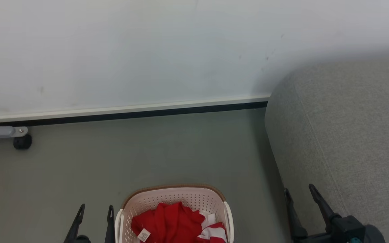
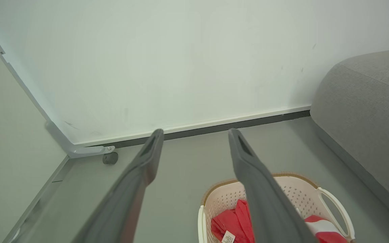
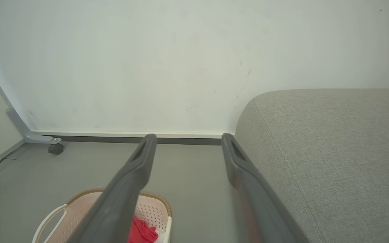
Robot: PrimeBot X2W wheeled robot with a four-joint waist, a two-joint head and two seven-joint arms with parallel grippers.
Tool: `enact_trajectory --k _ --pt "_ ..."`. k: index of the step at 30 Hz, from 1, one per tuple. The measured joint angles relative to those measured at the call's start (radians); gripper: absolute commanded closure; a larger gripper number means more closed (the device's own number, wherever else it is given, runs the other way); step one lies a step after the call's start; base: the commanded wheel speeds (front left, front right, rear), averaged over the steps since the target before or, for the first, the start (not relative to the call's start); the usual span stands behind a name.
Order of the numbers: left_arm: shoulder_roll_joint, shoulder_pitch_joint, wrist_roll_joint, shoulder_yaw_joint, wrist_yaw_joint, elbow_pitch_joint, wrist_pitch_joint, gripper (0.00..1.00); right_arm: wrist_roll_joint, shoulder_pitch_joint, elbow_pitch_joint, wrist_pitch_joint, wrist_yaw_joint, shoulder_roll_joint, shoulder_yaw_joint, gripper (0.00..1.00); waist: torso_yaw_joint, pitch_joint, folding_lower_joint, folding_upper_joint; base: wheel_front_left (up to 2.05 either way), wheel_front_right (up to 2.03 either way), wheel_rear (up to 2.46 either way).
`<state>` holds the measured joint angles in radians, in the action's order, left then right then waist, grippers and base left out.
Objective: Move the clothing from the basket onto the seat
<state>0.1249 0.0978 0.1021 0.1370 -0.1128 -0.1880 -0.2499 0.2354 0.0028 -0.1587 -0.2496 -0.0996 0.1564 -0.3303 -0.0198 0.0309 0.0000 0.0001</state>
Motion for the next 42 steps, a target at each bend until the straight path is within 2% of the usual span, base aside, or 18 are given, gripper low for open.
enact_trajectory --k 13,20,30,42 --pt "-0.012 -0.142 -0.021 0.052 0.034 -0.131 0.000 0.00 -0.047 -0.096 0.070 -0.005 -0.002 0.012 0.030 0.00 -0.044 0.172 0.0001 0.0000 0.00 0.00 0.00" --pt "-0.028 -0.271 -0.053 0.095 0.044 -0.238 0.022 0.00 -0.059 -0.162 0.116 -0.007 -0.006 0.013 0.043 0.00 -0.096 0.283 0.0002 0.0001 0.00 0.00 0.00" --pt "-0.031 -0.418 -0.070 0.101 0.051 -0.373 0.068 0.00 -0.067 -0.242 0.160 -0.007 -0.006 -0.001 0.034 0.00 -0.160 0.412 0.0003 0.0001 0.00 0.00 0.00" --pt "0.021 -0.555 -0.106 0.092 0.051 -0.491 0.113 0.00 -0.068 -0.330 0.217 -0.007 -0.006 -0.024 0.038 0.00 -0.222 0.596 0.0003 0.0002 0.00 0.00 0.00"
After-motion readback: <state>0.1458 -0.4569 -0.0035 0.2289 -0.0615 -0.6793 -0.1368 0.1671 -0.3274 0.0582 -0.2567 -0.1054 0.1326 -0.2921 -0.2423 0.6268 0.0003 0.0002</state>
